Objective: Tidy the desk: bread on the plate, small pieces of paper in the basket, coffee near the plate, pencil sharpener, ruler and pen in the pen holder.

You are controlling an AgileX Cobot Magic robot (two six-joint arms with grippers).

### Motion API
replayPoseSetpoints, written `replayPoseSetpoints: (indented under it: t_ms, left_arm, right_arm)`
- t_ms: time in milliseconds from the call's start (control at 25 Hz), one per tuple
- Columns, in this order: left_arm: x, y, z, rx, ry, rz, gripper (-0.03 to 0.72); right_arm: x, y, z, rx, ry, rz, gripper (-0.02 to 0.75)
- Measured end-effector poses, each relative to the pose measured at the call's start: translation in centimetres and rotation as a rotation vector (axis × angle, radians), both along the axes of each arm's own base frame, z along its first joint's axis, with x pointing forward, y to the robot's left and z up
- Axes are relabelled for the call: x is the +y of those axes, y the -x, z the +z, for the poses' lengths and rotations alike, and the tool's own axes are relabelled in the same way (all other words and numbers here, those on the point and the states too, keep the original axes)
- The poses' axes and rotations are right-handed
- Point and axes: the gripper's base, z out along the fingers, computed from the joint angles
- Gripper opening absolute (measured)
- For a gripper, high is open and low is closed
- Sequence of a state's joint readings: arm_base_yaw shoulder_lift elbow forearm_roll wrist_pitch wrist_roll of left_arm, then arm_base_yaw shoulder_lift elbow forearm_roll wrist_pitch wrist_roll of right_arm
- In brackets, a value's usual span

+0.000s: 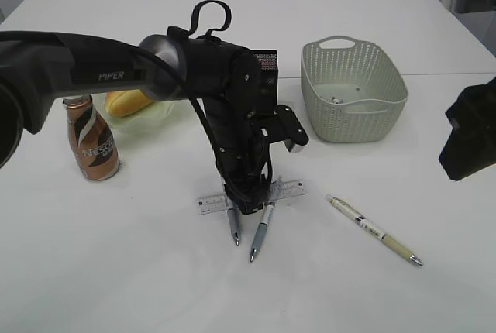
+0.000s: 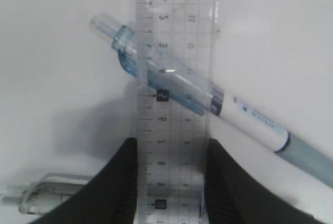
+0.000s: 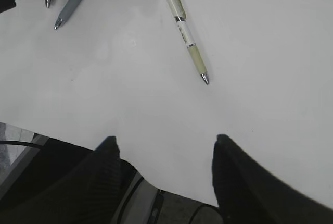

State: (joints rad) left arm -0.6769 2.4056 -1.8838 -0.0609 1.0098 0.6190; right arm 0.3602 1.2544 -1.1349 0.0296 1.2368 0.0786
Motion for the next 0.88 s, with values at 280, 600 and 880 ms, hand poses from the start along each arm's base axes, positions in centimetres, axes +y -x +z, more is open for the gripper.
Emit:
replayPoseSetpoints:
  t_ms: [280,600,880]
  left_arm:
    - [0.2,0.2,0.0,0.028,-0.021,-0.002,0.262]
    - [-0.3,-0.3,1.2,0.021,-0.008,0.040,0.262]
    - [-1.4,-1.6,4.7,-0.027,0.074,0.202,0.261]
  right_arm:
    - [0.0,0.0,0.0,-0.001,0.002,0.000,0.447]
    - [0.0,0.0,0.0,-0.001,0.002,0.000,0.447]
    - [0.0,0.0,0.0,-0.001,0.002,0.000,0.447]
